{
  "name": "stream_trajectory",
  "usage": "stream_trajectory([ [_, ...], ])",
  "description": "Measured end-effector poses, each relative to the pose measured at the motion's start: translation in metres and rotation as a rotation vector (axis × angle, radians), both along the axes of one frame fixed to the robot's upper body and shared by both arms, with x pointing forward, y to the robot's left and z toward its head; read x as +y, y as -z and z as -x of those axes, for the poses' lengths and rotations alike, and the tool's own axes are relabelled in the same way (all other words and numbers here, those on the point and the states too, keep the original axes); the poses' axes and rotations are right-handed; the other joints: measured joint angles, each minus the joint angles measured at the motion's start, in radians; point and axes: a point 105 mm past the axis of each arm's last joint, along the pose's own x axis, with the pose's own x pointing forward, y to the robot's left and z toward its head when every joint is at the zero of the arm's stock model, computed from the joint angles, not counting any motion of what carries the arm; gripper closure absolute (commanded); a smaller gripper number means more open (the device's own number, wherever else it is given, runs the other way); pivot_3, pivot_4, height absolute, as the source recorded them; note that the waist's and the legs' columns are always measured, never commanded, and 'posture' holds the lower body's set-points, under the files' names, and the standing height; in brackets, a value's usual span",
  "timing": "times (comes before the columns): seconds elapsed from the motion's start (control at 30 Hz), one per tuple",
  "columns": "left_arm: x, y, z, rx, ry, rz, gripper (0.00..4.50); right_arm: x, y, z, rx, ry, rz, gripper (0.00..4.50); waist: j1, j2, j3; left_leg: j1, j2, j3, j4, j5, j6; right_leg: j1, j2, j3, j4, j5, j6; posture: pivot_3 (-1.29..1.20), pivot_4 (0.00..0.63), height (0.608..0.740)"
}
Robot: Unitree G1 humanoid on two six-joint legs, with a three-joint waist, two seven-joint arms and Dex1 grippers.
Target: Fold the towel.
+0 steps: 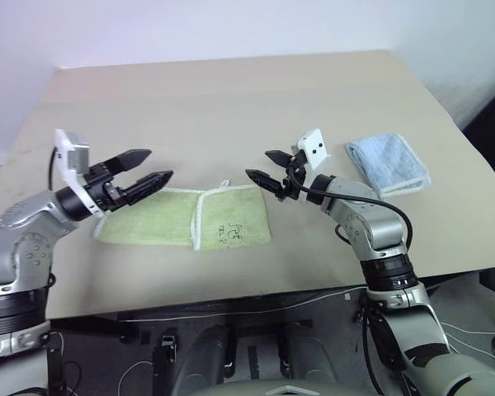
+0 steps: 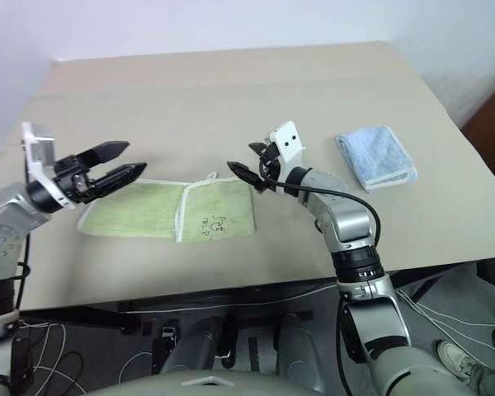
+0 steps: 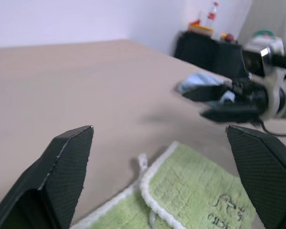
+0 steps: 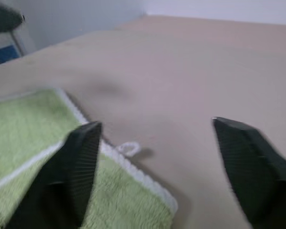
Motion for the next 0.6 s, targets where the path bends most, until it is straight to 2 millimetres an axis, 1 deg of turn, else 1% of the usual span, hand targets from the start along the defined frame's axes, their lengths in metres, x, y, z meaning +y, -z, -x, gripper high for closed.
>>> stream_trajectory([
  [0.13, 0.031, 0.005, 0.012, 0.073, -0.151, 0.065, 0.00, 0.011, -0.001, 0.006, -0.006, -0.068, 0.020, 0.04, -0.003, 0.000, 0.000, 0.000, 0.000, 0.000, -0.001, 0.000, 0.000, 0.000, 0.000, 0.000, 0.000, 0.000, 0.000, 0.00, 0.150, 0.740],
  [0.23, 0.058, 0.009, 0.021, 0.108, -0.321, 0.087, 0.00, 0.019, -0.001, 0.012, 0.007, -0.127, 0.022, 0.04, 0.001, 0.000, 0.000, 0.000, 0.000, 0.000, -0.001, 0.000, -0.001, -0.001, 0.000, 0.000, 0.000, -0.001, -0.001, 0.00, 0.150, 0.740],
  [0.27, 0.065, 0.012, 0.027, 0.145, -0.369, 0.098, 0.00, 0.025, -0.001, 0.016, 0.004, -0.170, 0.039, 0.04, 0.000, 0.000, 0.000, 0.000, 0.000, 0.000, -0.001, 0.000, 0.000, -0.001, 0.000, 0.000, 0.000, -0.001, -0.002, 0.00, 0.150, 0.740],
  [0.33, 0.072, 0.025, 0.041, 0.245, -0.418, 0.119, 0.00, 0.032, 0.003, 0.024, 0.003, -0.246, 0.079, 0.04, -0.001, 0.000, 0.000, 0.001, 0.000, 0.000, -0.001, 0.000, 0.000, -0.001, 0.000, 0.000, -0.001, -0.001, -0.002, 0.00, 0.150, 0.740],
  [0.4, 0.079, 0.039, 0.058, 0.364, -0.461, 0.179, 0.00, 0.039, 0.006, 0.028, -0.003, -0.291, 0.102, 0.04, 0.000, -0.001, 0.000, 0.000, 0.000, 0.000, -0.001, 0.000, 0.000, -0.001, 0.000, 0.000, -0.001, -0.001, -0.002, 0.00, 0.150, 0.740],
  [0.5, 0.087, 0.054, 0.076, 0.484, -0.522, 0.250, 0.00, 0.042, 0.005, 0.026, -0.023, -0.304, 0.119, 0.04, 0.004, -0.001, 0.000, 0.001, 0.001, -0.001, -0.001, 0.000, -0.001, -0.001, 0.000, 0.000, 0.000, -0.002, -0.003, 0.00, 0.150, 0.740],
  [0.6, 0.088, 0.064, 0.087, 0.566, -0.568, 0.264, 0.00, 0.044, 0.006, 0.026, -0.030, -0.312, 0.126, 0.04, 0.007, -0.001, 0.000, 0.001, 0.001, -0.001, -0.001, 0.000, -0.001, -0.001, 0.000, 0.000, 0.000, -0.002, -0.004, 0.00, 0.150, 0.740],
])
